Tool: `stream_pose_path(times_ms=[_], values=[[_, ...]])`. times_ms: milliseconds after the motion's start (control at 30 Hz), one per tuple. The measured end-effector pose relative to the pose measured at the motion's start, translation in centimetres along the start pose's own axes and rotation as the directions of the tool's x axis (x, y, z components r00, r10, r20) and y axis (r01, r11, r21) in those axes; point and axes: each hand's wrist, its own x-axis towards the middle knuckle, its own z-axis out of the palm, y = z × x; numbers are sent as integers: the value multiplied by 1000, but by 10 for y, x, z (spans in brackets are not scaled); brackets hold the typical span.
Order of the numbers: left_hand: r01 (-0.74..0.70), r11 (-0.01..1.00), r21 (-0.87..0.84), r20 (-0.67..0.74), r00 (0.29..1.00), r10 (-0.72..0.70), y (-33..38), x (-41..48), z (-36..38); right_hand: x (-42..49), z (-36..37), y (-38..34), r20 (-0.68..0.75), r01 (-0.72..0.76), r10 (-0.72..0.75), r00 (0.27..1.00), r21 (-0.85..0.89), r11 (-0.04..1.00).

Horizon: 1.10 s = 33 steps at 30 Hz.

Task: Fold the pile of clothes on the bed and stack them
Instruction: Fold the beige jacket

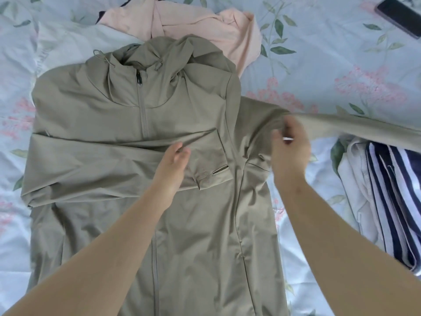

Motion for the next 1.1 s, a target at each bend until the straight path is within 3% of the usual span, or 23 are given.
stream_pose_path(times_ms=[33, 100, 133, 167, 267, 333, 400, 467, 500, 600, 667, 700, 767, 800, 833, 900, 933, 1000, 1033, 1100], values=[[25, 997, -67, -32, 999, -27, 2, 0, -3, -12, 3, -4, 225, 111, -97, 970, -52, 992], [68, 981, -180, -86, 993, -85, 6, 0, -10, -34, 7, -4, 653, 265, -114, 749, -137, 955], [86, 972, -219, -106, 988, -111, 7, 0, -13, -41, 7, -1, 745, 275, -65, 664, -163, 948], [96, 966, -240, -119, 985, -128, 7, 1, -15, -45, 5, 4, 753, 222, -17, 658, -172, 960], [99, 980, -174, -78, 990, -114, 9, 1, -9, -45, -4, 16, 487, -71, 124, 864, -127, 989], [22, 1000, 6, -51, 998, -21, 11, 2, 4, -42, -6, 22, 352, -194, 222, 909, -115, 974], [-99, 966, 240, 22, 995, 96, 8, 3, 18, -39, -6, 23, 321, -283, 301, 898, -102, 954], [-208, 831, 516, 59, 976, 207, 6, 5, 28, -36, -5, 24, 315, -314, 333, 889, -111, 943], [-247, 783, 571, 31, 959, 281, 8, 4, 28, -35, -4, 25, 303, -317, 336, 892, -112, 942], [-412, 830, 376, -161, 853, 496, 17, -2, 15, -33, -2, 25, 240, -387, 388, 890, -56, 921], [-388, 890, 241, -355, 818, 453, 11, -5, -5, -35, 4, 25, 238, -457, 447, 862, -16, 890], [-277, 927, 253, -389, 848, 360, 3, -7, -15, -38, 7, 25, 245, -499, 482, 842, 10, 867], [48, 890, 454, -333, 936, 119, -19, -8, -32, -40, 14, 22, 231, -606, 574, 786, 104, 789], [117, 835, 538, -295, 954, 57, -26, -9, -37, -38, 16, 21, 208, -662, 629, 749, 197, 723], [90, 812, 576, -258, 963, 77, -28, -10, -39, -34, 16, 18, 190, -704, 684, 704, 314, 637], [-135, 779, 612, -112, 961, 255, -25, -10, -39, -24, 16, 10, 171, -705, 754, 634, 528, 473], [-218, 716, 663, -2, 956, 293, -23, -8, -38, -19, 16, 6, 152, -685, 770, 620, 583, 437], [-259, 628, 734, 154, 964, 216, -23, -6, -36, -14, 20, -5, 77, -646, 763, 642, 590, 485], [-245, 669, 702, 171, 970, 175, -23, -5, -37, -14, 24, -10, 19, -619, 725, 688, 538, 573], [-169, 910, 380, 73, 986, 153, -16, -7, -41, -21, 37, -24, -53, -464, 518, 854, 372, 804]])
